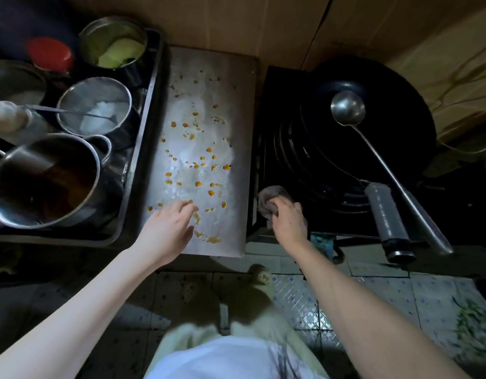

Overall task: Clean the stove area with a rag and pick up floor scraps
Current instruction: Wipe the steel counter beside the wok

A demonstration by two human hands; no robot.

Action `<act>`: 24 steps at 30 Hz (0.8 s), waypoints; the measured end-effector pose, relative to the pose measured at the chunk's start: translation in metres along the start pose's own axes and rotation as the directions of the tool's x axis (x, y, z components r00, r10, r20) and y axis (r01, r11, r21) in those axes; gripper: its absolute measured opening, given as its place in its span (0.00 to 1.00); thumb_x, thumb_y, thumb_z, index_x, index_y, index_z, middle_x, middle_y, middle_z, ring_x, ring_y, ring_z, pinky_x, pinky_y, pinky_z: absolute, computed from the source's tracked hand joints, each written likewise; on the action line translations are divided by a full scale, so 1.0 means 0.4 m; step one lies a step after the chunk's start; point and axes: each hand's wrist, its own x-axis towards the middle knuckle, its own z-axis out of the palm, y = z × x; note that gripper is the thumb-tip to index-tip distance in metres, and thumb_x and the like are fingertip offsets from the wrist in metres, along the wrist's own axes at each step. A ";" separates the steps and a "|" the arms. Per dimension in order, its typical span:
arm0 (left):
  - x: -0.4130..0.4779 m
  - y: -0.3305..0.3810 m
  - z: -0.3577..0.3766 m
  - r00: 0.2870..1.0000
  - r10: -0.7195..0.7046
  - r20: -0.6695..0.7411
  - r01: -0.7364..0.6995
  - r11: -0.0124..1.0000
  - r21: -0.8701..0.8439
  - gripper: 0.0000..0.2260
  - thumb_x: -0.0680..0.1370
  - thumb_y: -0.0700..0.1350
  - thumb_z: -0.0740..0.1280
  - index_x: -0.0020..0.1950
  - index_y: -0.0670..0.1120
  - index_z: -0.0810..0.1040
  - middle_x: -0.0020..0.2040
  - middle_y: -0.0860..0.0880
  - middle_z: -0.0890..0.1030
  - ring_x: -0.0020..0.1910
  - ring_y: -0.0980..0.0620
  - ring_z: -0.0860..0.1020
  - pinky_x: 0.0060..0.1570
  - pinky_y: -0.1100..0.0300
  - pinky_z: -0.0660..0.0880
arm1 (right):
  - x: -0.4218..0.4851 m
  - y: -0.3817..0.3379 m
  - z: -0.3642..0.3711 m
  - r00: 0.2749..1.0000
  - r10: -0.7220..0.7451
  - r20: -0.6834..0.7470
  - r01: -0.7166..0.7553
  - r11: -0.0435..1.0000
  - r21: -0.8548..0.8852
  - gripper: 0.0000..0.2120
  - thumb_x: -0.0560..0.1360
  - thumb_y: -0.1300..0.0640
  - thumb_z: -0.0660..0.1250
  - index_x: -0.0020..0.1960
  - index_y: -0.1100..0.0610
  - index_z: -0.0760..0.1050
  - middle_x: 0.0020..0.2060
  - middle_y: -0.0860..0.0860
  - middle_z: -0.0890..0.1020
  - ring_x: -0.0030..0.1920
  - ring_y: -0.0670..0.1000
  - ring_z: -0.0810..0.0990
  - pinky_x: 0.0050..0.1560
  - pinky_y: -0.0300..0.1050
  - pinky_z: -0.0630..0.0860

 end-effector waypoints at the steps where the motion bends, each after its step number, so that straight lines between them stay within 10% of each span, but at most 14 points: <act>1: 0.001 -0.002 0.004 1.000 0.013 0.008 -0.013 1.000 -0.008 0.19 0.79 0.48 0.61 0.70 0.48 0.66 0.70 0.48 0.69 0.65 0.45 0.72 0.59 0.52 0.70 | -0.022 0.011 -0.001 1.000 0.021 0.004 -0.021 1.000 -0.009 0.18 0.77 0.63 0.59 0.65 0.51 0.71 0.67 0.47 0.72 0.58 0.56 0.70 0.53 0.49 0.73; 24: -0.183 -0.114 0.074 0.996 -0.095 -0.001 0.095 0.995 -0.039 0.18 0.74 0.42 0.67 0.65 0.43 0.73 0.66 0.42 0.74 0.62 0.42 0.75 0.51 0.51 0.75 | -0.173 -0.182 0.021 0.997 -0.006 -0.072 0.024 0.969 0.246 0.20 0.74 0.64 0.65 0.65 0.52 0.75 0.68 0.46 0.72 0.64 0.50 0.69 0.61 0.42 0.69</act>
